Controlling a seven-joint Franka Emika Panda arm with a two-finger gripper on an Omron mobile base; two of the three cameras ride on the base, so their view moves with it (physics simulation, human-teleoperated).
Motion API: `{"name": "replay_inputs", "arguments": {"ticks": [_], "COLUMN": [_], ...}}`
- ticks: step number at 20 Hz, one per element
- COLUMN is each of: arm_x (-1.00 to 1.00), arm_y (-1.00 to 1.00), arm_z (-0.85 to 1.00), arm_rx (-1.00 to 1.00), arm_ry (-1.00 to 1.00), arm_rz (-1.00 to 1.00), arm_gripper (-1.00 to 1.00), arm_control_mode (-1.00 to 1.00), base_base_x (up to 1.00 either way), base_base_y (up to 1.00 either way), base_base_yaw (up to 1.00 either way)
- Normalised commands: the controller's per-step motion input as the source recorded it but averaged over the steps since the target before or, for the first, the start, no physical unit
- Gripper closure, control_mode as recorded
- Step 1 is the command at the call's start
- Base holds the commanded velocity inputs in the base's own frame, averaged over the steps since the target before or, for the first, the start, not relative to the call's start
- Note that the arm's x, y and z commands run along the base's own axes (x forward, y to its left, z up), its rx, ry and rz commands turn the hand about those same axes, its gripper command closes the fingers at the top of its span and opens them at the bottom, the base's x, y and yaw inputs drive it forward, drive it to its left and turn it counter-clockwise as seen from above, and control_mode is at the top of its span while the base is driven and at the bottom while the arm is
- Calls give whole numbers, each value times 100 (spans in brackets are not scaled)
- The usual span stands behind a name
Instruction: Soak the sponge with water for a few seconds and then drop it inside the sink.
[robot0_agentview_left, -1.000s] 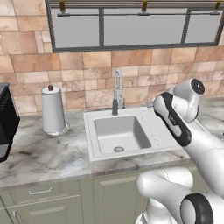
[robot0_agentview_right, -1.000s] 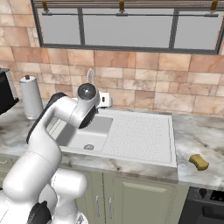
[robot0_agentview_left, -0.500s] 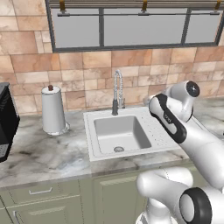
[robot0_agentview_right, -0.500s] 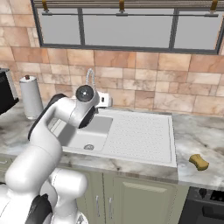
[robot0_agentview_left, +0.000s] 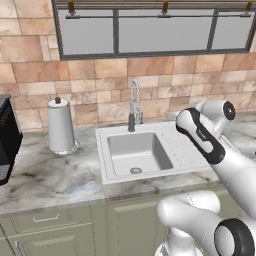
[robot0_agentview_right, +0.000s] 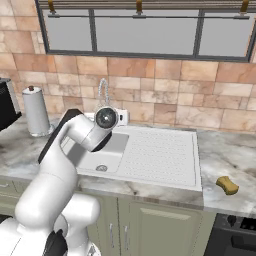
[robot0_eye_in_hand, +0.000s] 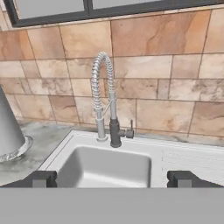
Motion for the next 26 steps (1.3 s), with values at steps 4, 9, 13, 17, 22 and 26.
{"name": "replay_inputs", "arguments": {"ticks": [4,9,13,17,22,26], "arm_x": [0,1,8,3,2,0], "arm_y": [0,-3,-4,0,4,8], "arm_z": [0,0,-1,-6,-9,-20], "arm_rx": [0,0,0,0,0,0], "arm_ry": [-5,3,1,0,-3,-15], "arm_rz": [11,11,12,12,7,0], "arm_gripper": [-100,-100,-100,-100,-100,-100], "arm_control_mode": [-100,-100,-100,-100,-100,-100], "base_base_x": [0,0,0,0,0,0], "base_base_y": [0,0,0,0,0,0], "base_base_yaw": [0,0,0,0,0,0]}}
